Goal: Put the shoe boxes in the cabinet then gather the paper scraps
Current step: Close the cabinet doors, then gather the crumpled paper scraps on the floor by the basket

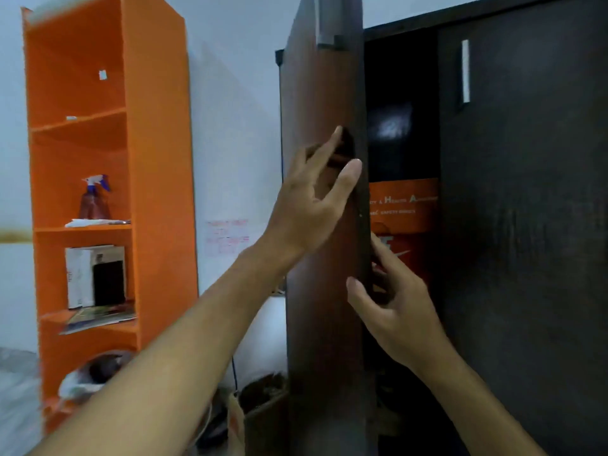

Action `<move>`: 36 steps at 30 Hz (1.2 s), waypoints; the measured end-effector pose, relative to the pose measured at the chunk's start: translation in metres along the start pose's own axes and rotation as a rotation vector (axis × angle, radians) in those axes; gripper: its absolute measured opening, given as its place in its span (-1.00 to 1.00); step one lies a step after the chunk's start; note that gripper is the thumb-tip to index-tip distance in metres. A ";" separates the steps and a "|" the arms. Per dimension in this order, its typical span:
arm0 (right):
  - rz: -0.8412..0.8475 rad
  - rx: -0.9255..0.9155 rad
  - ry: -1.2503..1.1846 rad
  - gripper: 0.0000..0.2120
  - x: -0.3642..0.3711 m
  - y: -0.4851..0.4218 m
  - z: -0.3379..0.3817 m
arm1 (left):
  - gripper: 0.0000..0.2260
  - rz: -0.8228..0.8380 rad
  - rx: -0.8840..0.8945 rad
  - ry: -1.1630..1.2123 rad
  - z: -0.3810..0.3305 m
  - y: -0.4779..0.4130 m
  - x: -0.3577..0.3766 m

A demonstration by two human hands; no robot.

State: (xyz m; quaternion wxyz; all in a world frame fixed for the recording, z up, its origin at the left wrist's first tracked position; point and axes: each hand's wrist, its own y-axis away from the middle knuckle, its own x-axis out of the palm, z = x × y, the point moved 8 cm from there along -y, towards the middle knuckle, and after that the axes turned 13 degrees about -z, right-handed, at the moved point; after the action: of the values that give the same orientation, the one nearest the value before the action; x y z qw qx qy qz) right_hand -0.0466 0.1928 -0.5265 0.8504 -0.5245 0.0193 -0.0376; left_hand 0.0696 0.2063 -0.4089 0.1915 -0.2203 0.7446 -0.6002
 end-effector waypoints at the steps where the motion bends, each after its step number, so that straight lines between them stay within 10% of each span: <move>1: -0.051 0.012 0.010 -0.41 -0.019 -0.002 -0.008 | -0.51 0.037 0.012 -0.010 0.005 0.004 0.022; 10: -0.252 0.064 0.686 -0.35 -0.106 -0.031 -0.088 | -0.41 0.232 0.156 -0.390 0.047 0.012 0.148; 19: -0.063 0.125 1.340 -0.23 -0.120 -0.067 -0.158 | -0.39 0.470 0.044 -0.546 0.110 0.000 0.208; 29: 0.062 0.094 1.324 -0.33 -0.142 -0.059 -0.180 | -0.25 0.496 0.071 -0.656 0.124 0.017 0.226; 36: 0.028 0.277 1.260 -0.46 -0.212 0.049 -0.134 | -0.43 0.548 0.002 -0.291 0.053 0.109 0.244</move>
State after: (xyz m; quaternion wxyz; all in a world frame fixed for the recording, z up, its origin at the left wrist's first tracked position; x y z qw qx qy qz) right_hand -0.2649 0.1132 -0.6316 0.7363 -0.2867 0.5168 -0.3295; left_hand -0.1141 0.0469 -0.5317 0.4511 -0.0949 0.7406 -0.4889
